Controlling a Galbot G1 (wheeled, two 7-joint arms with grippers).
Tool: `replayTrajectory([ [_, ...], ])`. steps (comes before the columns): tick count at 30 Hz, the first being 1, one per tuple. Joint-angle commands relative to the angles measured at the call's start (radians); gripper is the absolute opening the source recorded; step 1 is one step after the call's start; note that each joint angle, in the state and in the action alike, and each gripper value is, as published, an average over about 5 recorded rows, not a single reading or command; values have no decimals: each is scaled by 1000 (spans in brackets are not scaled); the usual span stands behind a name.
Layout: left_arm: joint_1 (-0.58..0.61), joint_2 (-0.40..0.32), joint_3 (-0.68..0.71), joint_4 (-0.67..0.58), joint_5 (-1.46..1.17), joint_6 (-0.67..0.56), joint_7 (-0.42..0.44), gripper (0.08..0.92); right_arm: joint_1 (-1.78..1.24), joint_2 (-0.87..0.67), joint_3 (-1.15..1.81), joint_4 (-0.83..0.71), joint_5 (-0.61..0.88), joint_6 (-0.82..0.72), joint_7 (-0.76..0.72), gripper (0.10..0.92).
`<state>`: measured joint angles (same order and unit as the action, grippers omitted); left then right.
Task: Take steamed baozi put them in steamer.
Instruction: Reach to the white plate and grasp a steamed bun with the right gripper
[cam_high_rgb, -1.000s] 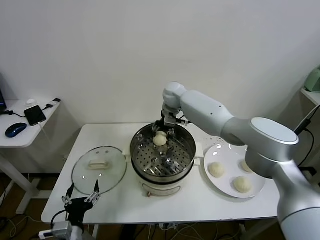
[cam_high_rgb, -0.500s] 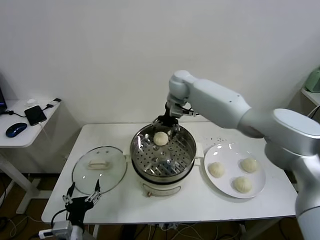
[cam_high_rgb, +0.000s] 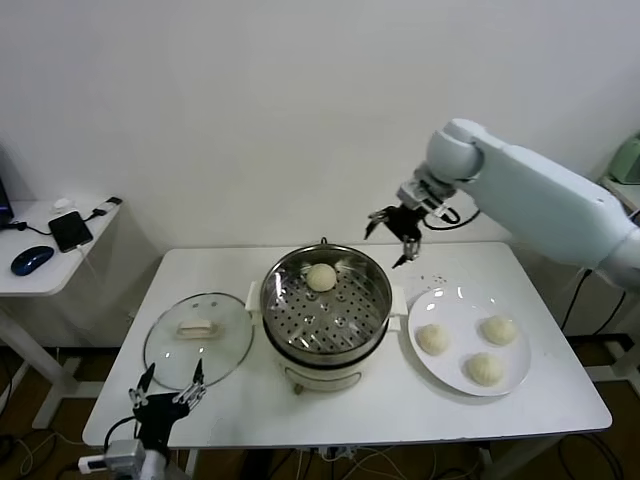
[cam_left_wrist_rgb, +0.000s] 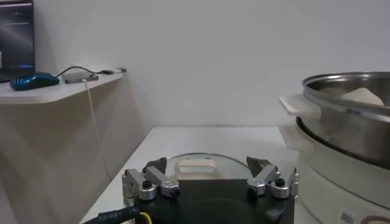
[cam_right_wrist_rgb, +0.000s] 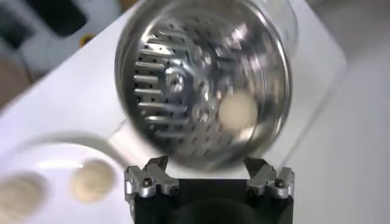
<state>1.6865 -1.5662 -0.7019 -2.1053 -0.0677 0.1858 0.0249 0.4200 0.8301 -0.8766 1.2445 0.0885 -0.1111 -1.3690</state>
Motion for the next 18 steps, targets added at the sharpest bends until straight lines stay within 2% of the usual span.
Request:
replayTrajectory([
  [1,0,5,1,-5,-7,4,4,823,-15,-189,44,79,37,-445,-32,823],
  [9,7,4,5,-8,-4,5,5,823,-213,-208,120,133,-61,-403,2,823],
  [18,14,-3,8,-3,-3,4,3,823,-429,-118,226,69,-213,-255,24,823],
])
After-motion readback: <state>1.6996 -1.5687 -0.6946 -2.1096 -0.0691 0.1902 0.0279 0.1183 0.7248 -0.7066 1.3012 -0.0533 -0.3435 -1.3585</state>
